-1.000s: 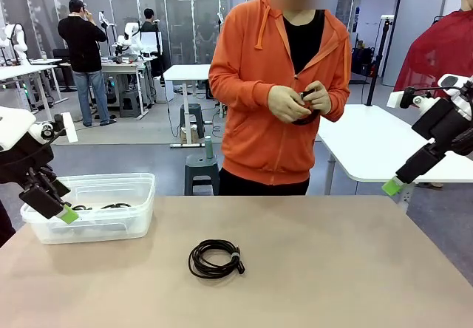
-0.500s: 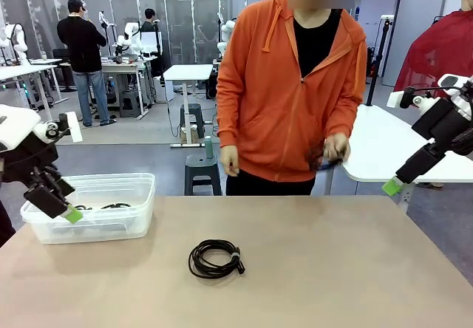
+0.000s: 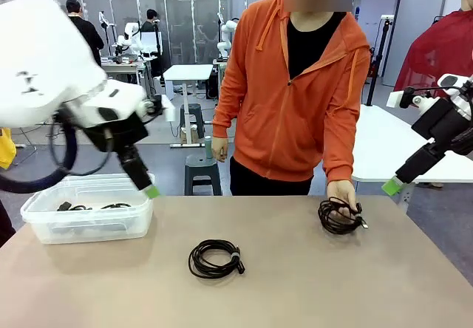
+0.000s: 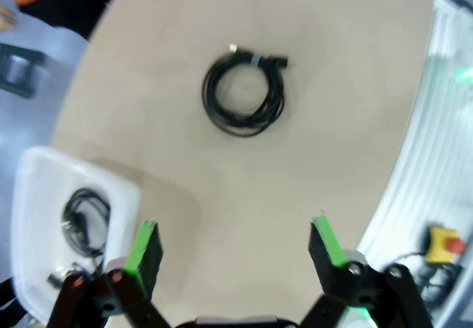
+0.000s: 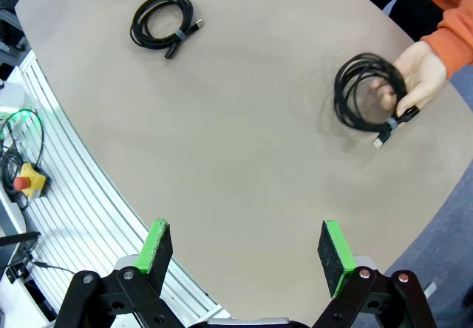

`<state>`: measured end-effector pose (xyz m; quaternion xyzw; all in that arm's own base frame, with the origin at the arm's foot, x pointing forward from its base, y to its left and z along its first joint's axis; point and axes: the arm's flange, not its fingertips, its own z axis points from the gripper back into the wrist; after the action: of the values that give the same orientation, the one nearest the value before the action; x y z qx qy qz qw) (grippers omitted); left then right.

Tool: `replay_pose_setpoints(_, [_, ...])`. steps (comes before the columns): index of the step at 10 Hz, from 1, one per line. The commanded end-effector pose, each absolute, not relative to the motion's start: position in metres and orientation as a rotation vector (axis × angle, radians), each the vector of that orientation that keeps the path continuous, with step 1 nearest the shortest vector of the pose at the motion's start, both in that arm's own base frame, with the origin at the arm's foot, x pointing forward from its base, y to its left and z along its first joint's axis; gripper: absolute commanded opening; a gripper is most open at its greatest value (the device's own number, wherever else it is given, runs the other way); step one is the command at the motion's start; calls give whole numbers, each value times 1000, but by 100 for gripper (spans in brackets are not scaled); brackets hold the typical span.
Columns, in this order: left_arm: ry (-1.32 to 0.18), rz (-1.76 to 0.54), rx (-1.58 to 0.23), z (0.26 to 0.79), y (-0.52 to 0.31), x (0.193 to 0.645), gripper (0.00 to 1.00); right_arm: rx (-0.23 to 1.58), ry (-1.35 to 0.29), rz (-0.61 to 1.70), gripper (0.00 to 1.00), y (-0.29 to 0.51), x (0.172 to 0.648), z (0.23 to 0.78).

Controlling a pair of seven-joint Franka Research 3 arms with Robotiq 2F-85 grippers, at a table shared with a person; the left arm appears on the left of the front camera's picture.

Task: Organize and store the cables.
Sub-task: Place the USB Extension Cable into the Organizing box.

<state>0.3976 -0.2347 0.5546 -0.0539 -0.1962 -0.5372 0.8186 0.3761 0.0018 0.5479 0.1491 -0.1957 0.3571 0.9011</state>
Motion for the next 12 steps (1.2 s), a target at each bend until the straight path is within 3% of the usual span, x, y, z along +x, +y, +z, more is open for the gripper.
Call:
replay_pose_setpoints(1, [-360,-1128,-89,556,-266,408,100,313,-406,717,100,3,376,548])
replay_pose_setpoints(12, [-318,-986,-66,500,-379,455,100,313,-406,717,100,3,376,548])
